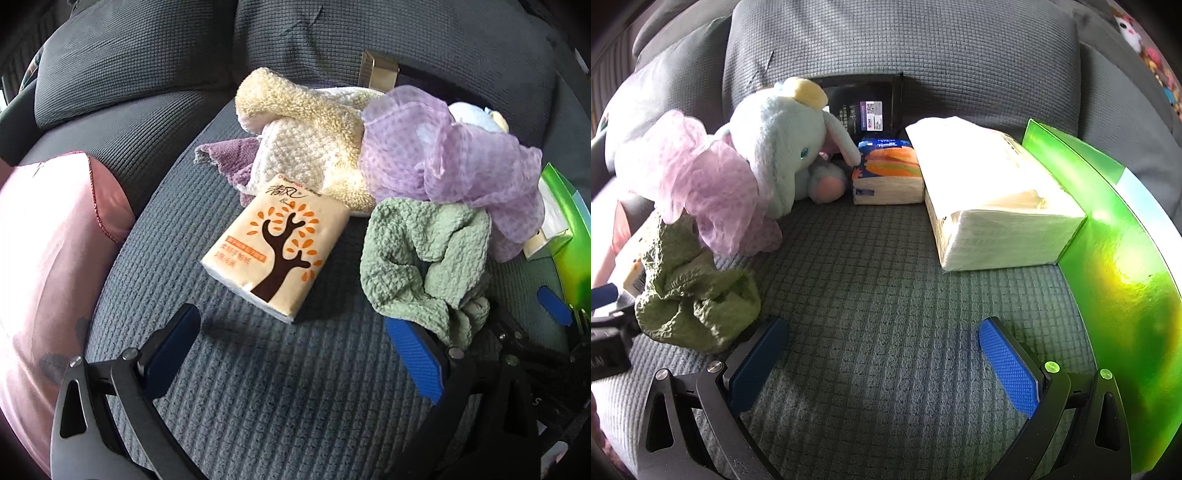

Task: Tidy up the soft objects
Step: 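Reach the right gripper to the purple mesh bath puff and close on it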

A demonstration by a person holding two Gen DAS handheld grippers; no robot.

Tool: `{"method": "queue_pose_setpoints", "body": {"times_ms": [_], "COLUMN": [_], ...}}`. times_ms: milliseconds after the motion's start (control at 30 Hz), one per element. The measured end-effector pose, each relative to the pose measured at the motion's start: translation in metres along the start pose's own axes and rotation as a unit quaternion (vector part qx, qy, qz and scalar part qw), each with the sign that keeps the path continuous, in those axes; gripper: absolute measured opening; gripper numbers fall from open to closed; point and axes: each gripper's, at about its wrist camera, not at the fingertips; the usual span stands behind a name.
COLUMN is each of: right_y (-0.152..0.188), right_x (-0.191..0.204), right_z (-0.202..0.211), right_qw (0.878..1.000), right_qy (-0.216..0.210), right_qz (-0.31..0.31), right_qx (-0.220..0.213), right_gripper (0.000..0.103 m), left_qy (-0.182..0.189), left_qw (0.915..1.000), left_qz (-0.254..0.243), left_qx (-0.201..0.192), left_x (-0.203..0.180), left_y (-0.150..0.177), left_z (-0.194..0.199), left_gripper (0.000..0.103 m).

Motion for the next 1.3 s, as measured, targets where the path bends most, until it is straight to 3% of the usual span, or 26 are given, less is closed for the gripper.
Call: {"method": "queue_pose_setpoints", "body": {"times_ms": [267,433,533,600,733,967,1133,1300], "right_y": [0.001,-0.011,-0.014,-0.018,-0.024,-0.053,-0.082,-0.083], "right_x": [0.0,-0.001,-0.006,-0.01,-0.011,0.015,0.053,0.055], "right_z": [0.002,0.003,0.015,0.028,0.069,0.134,0.15,0.118], "right_qw": [1.0,0.996,0.993,0.991,0.989,0.984,0.988,0.989], "right_qy": [0.005,0.022,-0.015,-0.059,-0.092,-0.13,-0.1,-0.115], "right_qz": [0.002,-0.044,-0.09,-0.11,-0.113,-0.069,-0.034,-0.055], "right_qx": [0.003,0.067,0.071,0.057,-0.017,-0.098,-0.113,-0.077], "right_gripper": [0.103,0.103,0.103,0.103,0.103,0.103,0.103,0.1], "left_qy": [0.031,0.054,0.064,0.07,0.085,0.088,0.102,0.108], "left_qw": [0.998,0.9952,0.9926,0.99,0.987,0.9821,0.983,0.9835], "left_qz": [0.027,0.025,0.026,0.032,0.032,0.04,0.052,0.06], "left_qx": [-0.047,-0.078,-0.1,-0.118,-0.133,-0.162,-0.144,-0.132], "left_x": [0.018,0.024,0.021,0.025,0.014,0.014,0.019,0.026], "left_y": [0.0,0.0,0.001,0.002,0.006,-0.007,-0.008,-0.004], "left_z": [0.03,0.046,0.06,0.069,0.082,0.088,0.081,0.077], "left_gripper": [0.098,0.09,0.088,0.084,0.071,0.068,0.055,0.053]}}
Point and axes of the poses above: each gripper's, at about its wrist camera, not at the fingertips, and z roughly against the way its jaws point, x to its left, y to its underside, and after that the axes turned 12 degrees about -z, right-handed
